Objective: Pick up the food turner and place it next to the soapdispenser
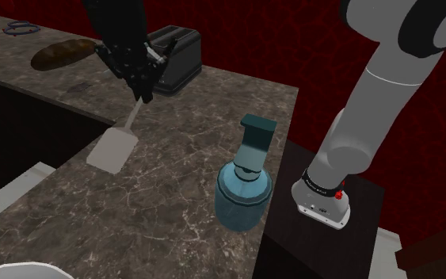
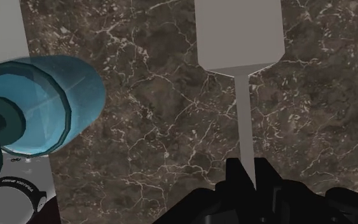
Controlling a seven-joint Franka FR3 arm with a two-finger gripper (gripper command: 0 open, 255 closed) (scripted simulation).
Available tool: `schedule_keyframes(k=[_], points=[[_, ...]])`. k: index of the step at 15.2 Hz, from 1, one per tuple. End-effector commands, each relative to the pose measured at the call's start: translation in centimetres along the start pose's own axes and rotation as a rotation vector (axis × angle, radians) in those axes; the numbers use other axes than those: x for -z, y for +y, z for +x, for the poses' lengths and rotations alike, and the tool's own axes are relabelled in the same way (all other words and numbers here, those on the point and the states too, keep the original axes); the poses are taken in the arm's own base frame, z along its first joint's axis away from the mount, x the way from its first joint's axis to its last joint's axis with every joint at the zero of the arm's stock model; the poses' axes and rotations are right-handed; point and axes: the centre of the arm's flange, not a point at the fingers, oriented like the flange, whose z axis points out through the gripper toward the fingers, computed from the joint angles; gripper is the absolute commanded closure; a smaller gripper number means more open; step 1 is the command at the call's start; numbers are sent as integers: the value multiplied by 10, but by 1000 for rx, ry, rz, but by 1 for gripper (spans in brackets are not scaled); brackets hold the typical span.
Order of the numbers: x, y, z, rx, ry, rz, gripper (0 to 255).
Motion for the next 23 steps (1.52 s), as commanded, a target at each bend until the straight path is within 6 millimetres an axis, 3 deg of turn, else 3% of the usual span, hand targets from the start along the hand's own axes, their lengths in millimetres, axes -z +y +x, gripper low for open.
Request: schedule_keyframes(k=[1,23], points=[[-11,0,-1,0,0,0,255],[-127,0,-9,0,0,0,255]])
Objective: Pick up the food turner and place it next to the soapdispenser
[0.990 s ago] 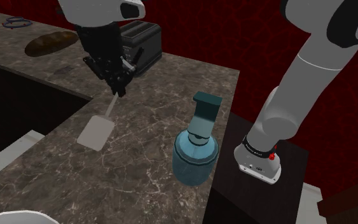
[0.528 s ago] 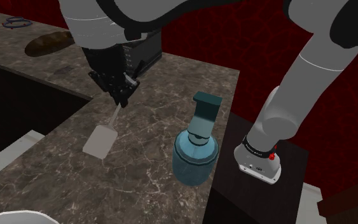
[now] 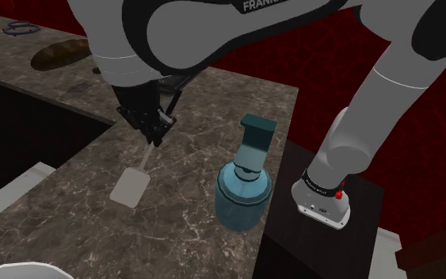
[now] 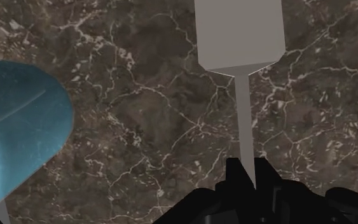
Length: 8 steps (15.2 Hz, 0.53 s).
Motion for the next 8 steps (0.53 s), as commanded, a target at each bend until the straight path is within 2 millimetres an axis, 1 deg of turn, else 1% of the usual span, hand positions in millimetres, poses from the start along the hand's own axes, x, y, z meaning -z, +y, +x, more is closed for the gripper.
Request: schedule_keyframes(k=[1,8], points=[[-11,0,0,0,0,0,255],[-48,0,-3,0,0,0,255]])
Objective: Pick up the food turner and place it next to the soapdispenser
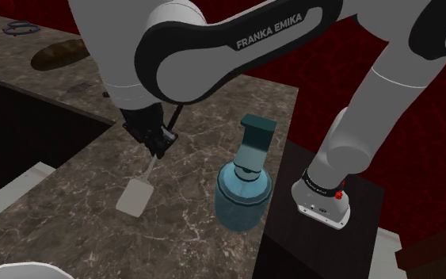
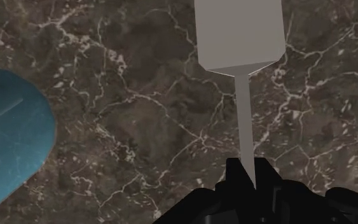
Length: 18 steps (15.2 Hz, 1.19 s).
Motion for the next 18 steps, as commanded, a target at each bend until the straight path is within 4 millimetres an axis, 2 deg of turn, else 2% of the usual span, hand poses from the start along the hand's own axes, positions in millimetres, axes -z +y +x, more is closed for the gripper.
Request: schedule_keyframes(k=[1,16,18], points=[[-11,0,1,0,0,0,255],[-91,0,-5,0,0,0,255],[-91,0,-5,0,0,0,255]])
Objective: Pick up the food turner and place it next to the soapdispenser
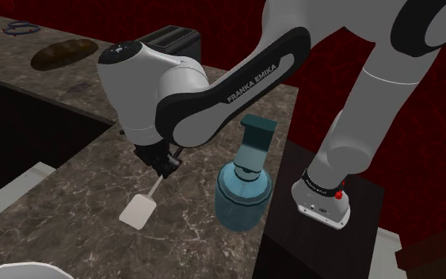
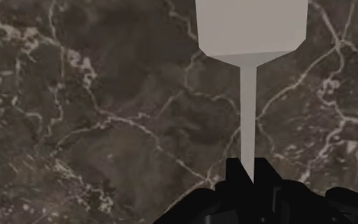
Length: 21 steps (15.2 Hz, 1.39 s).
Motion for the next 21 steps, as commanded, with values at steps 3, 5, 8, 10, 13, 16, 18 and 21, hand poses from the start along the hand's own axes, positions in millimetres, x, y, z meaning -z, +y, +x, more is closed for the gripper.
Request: schedule_keyframes(k=[3,5,8,10,13,16,18,21], points=[[-1,0,0,0,0,0,255],[-1,0,0,0,0,0,255],[-1,0,0,0,0,0,0],[-1,0,0,0,0,0,0],[12,0,0,0,0,0,0],[49,0,0,0,0,0,0],[49,0,0,0,0,0,0],[49,0,0,0,0,0,0]])
